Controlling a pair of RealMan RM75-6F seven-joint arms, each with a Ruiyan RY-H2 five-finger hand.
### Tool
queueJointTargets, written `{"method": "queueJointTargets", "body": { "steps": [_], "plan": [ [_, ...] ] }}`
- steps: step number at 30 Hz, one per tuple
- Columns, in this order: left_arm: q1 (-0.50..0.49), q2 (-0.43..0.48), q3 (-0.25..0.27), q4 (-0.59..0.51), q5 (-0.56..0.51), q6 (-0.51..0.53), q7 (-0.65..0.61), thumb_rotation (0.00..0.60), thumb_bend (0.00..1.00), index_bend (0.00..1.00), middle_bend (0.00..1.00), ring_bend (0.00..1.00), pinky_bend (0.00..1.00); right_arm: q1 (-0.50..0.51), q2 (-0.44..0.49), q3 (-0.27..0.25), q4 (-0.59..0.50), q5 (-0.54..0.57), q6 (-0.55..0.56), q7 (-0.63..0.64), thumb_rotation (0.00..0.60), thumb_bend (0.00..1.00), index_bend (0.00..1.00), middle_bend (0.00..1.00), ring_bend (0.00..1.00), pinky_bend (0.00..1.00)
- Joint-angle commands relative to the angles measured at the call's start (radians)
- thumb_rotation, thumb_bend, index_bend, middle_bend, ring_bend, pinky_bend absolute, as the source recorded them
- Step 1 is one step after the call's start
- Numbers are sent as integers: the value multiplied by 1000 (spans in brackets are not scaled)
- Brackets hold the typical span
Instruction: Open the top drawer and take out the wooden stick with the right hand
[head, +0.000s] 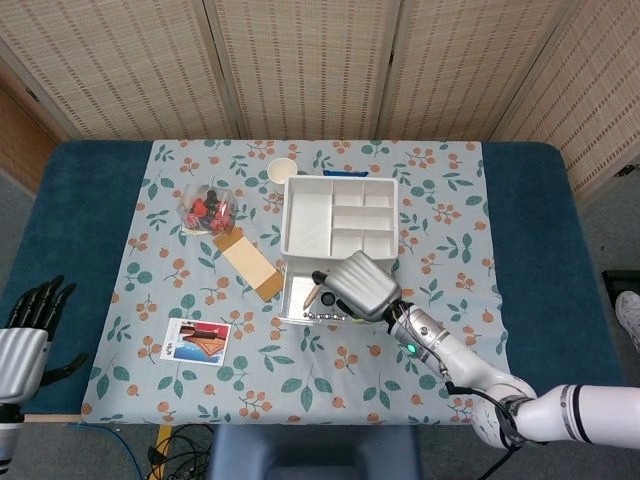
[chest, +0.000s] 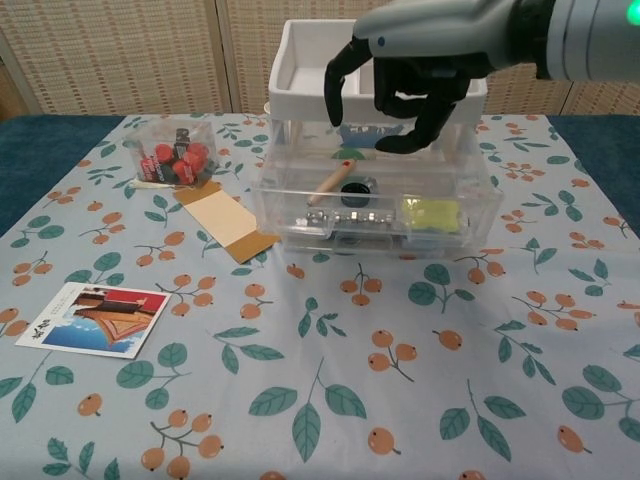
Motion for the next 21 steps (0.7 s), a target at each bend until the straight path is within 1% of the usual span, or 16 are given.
{"method": "queueJointTargets", "body": {
  "steps": [1, 5, 8, 12, 21],
  "plan": [
    [3, -1, 0, 3, 0, 3, -5, 600, 159, 32, 0, 0, 76, 56, -59, -24, 50, 61, 36, -93, 600, 323, 355, 915, 999, 1000],
    [5, 2, 1, 5, 0, 3, -8, 600, 159, 32, 0, 0, 76, 82, -91, -38, 85, 92, 48, -144, 600, 320, 356, 917, 1000, 1000],
    [7, 3, 1, 6, 1, 6, -12, 600, 160, 32, 0, 0, 76, 98, -113, -48, 109, 102, 55, -171, 600, 341, 358, 917, 1000, 1000],
    [10, 4, 2, 9, 0, 8, -16, 600, 159, 32, 0, 0, 76, 109, -137, -67, 132, 98, 67, -199, 600, 361, 358, 917, 1000, 1000],
    [12, 1, 1, 18, -1, 7, -26, 600, 159, 32, 0, 0, 76, 122, -167, -101, 159, 77, 86, -244, 600, 363, 358, 916, 1000, 1000]
  ]
}}
